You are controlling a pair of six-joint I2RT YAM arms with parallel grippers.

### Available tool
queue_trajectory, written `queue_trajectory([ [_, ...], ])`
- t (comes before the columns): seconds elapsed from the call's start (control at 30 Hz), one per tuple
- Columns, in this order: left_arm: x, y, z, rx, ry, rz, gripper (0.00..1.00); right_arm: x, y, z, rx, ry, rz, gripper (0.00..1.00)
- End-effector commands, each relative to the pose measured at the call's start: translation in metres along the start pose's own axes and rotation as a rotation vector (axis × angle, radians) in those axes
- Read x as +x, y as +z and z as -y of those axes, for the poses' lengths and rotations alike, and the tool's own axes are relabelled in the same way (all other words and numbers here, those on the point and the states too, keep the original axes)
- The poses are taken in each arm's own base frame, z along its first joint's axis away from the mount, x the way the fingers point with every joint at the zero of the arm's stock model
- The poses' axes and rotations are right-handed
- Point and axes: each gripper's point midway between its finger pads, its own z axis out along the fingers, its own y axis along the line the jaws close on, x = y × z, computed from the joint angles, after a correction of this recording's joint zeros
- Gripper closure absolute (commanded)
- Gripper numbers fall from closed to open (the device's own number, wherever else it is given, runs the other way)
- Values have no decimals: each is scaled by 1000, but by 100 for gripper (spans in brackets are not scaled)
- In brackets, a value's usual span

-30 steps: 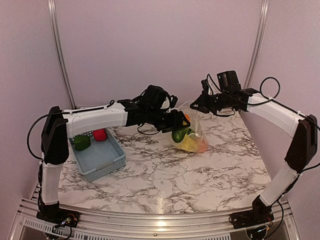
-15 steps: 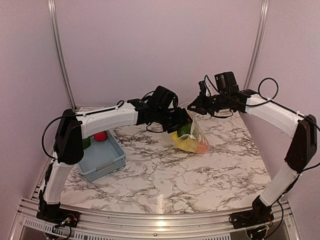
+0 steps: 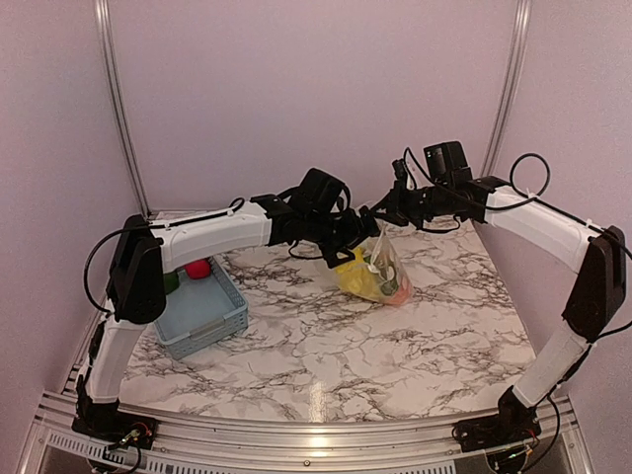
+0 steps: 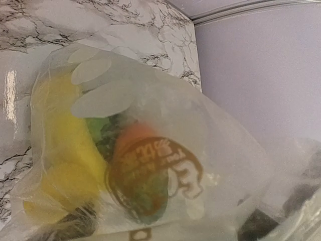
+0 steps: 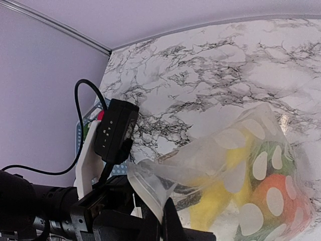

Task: Place the food in the zip-top bag and seal the zipper
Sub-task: Place the fake fruit in the zipper food storage bag, then pick up the fake fruit from the bin.

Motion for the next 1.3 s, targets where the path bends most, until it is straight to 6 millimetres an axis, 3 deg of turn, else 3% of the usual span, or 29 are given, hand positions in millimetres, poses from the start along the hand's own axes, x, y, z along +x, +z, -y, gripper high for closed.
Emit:
queue_trajectory([
  [0.0,-20,-51,65,156,97,57,1,-16,-5,-17,-36,-37,40,100],
  [0.27,-21,-99,86,188,243,101,1,-21,-4,-10,-27,-35,46,100],
  [0.5,-30,-145,73,51,418,161,1,-27,-7,-7,-24,-39,57,100],
  [0.63,-51,-194,56,-60,521,341,1,-29,-9,-5,-22,-41,61,100],
  [0.87,-102,-291,-32,-222,415,615,1,-30,-14,-2,-12,-50,66,100],
  [1.0,-118,-335,-114,-481,337,625,4,-29,-20,-2,-3,-55,65,100],
  [1.13,-118,-360,-154,-728,451,571,8,-27,-26,-3,4,-67,45,100],
  [1.27,-111,-367,-189,-860,491,495,15,-34,-31,-1,19,-90,49,100],
])
